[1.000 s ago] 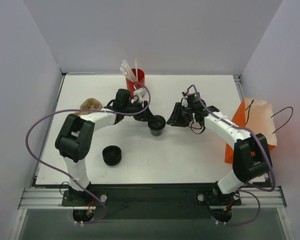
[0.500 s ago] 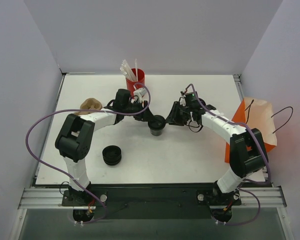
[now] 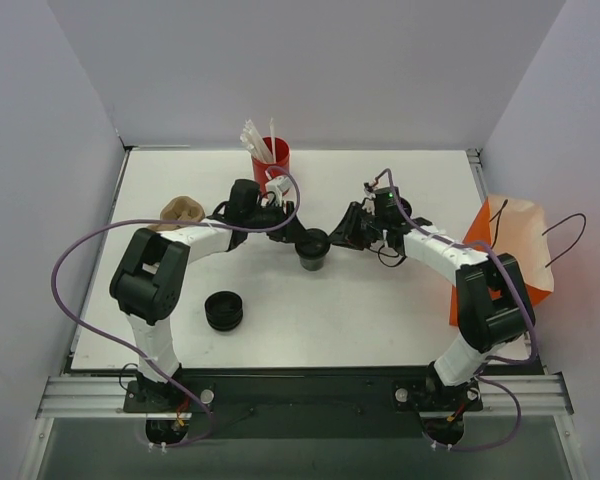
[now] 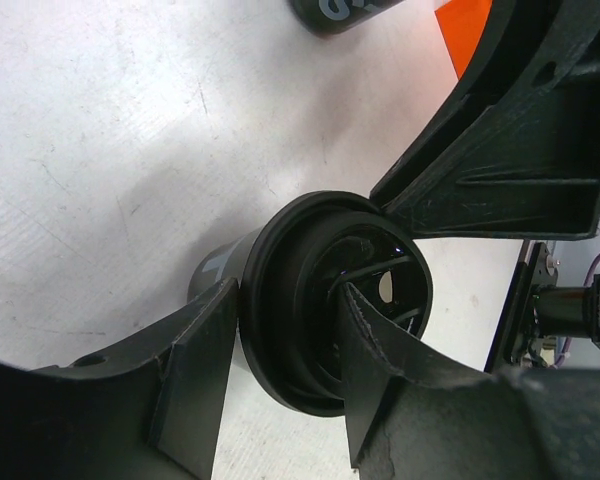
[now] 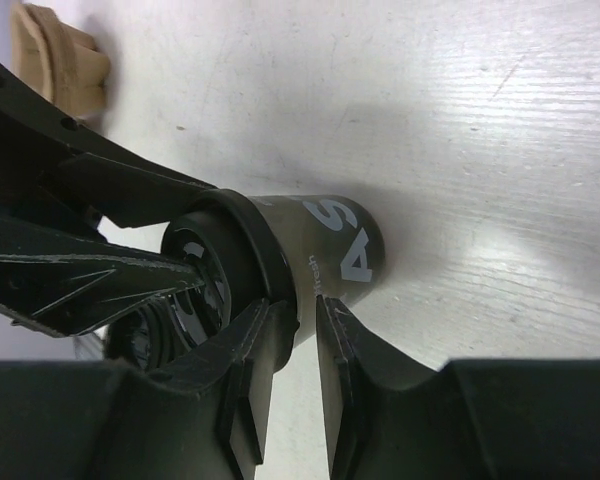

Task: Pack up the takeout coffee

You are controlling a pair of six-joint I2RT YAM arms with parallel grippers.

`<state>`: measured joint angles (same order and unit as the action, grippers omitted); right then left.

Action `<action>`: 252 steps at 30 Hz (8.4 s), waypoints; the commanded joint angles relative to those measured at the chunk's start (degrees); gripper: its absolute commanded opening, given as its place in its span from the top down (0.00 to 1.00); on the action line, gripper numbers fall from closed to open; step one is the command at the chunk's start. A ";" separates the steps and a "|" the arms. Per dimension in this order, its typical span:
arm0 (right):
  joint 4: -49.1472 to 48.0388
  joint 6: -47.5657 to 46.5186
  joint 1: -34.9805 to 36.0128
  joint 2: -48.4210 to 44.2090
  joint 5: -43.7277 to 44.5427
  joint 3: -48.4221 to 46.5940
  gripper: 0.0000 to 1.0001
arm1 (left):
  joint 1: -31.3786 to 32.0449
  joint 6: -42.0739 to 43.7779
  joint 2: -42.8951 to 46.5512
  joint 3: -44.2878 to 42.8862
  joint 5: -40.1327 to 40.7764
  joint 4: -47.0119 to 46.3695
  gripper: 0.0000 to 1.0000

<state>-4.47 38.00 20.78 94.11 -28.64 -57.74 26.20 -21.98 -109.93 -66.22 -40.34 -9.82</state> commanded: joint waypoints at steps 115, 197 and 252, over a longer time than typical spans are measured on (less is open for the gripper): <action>38.22 -14.97 -10.13 18.91 26.89 -46.06 1.00 | -2.47 11.78 51.92 15.33 42.36 37.07 0.03; 59.84 -22.44 -5.92 11.62 12.74 -29.18 0.96 | 0.44 12.75 58.69 17.35 47.81 34.96 0.03; 73.73 -33.87 -30.09 -13.60 31.64 -51.94 0.23 | 1.23 12.31 61.15 18.32 48.60 33.64 0.03</action>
<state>64.93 6.52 -9.08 81.03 5.13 -105.58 27.18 -10.22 -48.97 -47.68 9.69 26.37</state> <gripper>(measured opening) 0.761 0.973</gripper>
